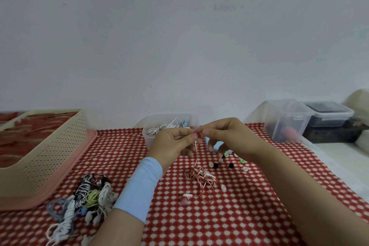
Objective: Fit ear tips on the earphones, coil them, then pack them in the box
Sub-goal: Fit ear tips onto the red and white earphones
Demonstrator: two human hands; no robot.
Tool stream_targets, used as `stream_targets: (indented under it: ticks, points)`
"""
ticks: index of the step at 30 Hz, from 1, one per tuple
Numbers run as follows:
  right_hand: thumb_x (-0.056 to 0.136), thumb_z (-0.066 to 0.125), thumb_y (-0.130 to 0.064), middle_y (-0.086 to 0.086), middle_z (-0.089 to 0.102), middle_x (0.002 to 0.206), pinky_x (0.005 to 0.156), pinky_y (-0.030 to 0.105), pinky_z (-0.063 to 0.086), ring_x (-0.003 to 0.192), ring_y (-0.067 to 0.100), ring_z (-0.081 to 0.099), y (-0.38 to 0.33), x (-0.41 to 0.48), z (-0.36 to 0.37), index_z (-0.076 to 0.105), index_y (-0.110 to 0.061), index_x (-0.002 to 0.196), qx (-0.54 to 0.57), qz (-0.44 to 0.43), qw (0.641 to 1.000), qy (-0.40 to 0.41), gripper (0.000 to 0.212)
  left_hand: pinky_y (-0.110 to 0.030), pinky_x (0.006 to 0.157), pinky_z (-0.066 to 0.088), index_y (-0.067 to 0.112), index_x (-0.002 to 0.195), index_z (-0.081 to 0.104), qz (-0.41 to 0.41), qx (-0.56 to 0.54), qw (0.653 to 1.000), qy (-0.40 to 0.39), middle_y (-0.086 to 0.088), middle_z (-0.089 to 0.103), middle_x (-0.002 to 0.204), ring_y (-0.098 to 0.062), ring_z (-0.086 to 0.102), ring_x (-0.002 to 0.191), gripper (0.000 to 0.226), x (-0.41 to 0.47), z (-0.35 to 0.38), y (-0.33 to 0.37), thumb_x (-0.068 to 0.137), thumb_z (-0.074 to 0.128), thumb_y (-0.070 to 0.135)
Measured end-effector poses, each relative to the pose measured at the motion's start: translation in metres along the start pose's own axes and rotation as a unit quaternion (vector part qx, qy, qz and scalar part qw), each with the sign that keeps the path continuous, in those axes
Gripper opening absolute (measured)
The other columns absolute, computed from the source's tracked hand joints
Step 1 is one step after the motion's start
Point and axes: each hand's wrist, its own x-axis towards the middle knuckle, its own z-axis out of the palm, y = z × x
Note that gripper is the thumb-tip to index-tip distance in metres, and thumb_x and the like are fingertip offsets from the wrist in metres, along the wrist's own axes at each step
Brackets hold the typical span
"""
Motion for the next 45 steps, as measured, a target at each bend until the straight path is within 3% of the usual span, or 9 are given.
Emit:
stream_targets:
  ticks: [5,10,15,26,32,40,45]
  points:
    - [0.092,0.071,-0.012,0.002,0.079,0.103,0.052,0.030,0.055,0.075,0.027,0.064,-0.001,-0.002,-0.001,0.082,-0.014,0.103,0.012,0.008,1.000,-0.023,0.015,-0.025,0.057,0.054,0.001,0.101,0.073,-0.007,-0.011,1.000,-0.007,-0.011,0.073,0.077,-0.018,0.064,0.064,0.015,0.000,-0.003,-0.002,0.087,0.069,0.002]
    - [0.092,0.071,-0.014,0.010,0.078,0.101,0.056,0.032,0.053,0.070,0.019,0.063,0.000,-0.001,0.000,0.083,-0.014,0.098,0.051,0.017,0.998,-0.012,0.013,-0.024,0.057,0.053,0.003,0.102,0.074,-0.016,-0.038,0.999,-0.014,-0.011,0.074,0.082,-0.016,0.064,0.066,0.015,0.001,-0.002,-0.002,0.088,0.067,0.004]
    - [0.090,0.072,-0.012,0.010,0.075,0.089,0.049,0.027,0.049,0.065,0.014,0.063,0.002,0.001,0.005,0.083,-0.015,0.090,0.105,0.051,0.993,-0.013,0.012,-0.023,0.057,0.053,0.004,0.100,0.074,-0.017,-0.050,0.998,-0.024,-0.011,0.073,0.082,-0.016,0.064,0.067,0.014,0.000,-0.003,-0.003,0.088,0.066,0.005]
    - [0.090,0.073,-0.018,0.011,0.076,0.094,0.051,0.024,0.047,0.067,0.013,0.061,0.002,0.003,0.006,0.083,-0.016,0.096,0.092,0.105,0.990,-0.027,0.012,-0.025,0.057,0.054,-0.001,0.100,0.072,-0.013,-0.021,0.999,-0.024,-0.013,0.071,0.076,-0.016,0.063,0.059,0.014,0.003,-0.004,-0.006,0.086,0.067,-0.001]
    - [0.073,0.078,-0.030,0.011,0.076,0.098,0.050,0.024,0.048,0.066,0.013,0.062,0.001,0.003,0.007,0.083,-0.015,0.094,0.100,0.099,0.990,-0.026,0.026,-0.024,0.057,0.054,0.002,0.098,0.072,-0.007,-0.033,0.999,-0.027,-0.007,0.071,0.070,-0.014,0.062,0.057,0.013,0.002,-0.005,-0.005,0.089,0.063,-0.001]
    - [0.092,0.070,-0.015,0.009,0.074,0.087,0.046,0.022,0.046,0.064,0.012,0.060,0.007,0.004,0.008,0.081,-0.008,0.099,0.108,0.096,0.989,-0.029,0.014,-0.024,0.059,0.054,-0.002,0.102,0.072,-0.013,-0.013,1.000,-0.020,-0.013,0.073,0.077,-0.017,0.063,0.061,0.017,0.004,-0.003,-0.007,0.086,0.067,-0.001]
    - [0.080,0.075,-0.026,0.010,0.073,0.085,0.051,0.023,0.042,0.063,0.011,0.061,0.010,0.004,0.009,0.080,-0.009,0.102,0.119,0.074,0.990,-0.026,0.028,-0.021,0.058,0.053,-0.002,0.103,0.071,-0.010,-0.050,0.998,-0.031,-0.008,0.071,0.074,-0.012,0.061,0.061,0.016,0.001,0.000,-0.007,0.090,0.062,-0.002]
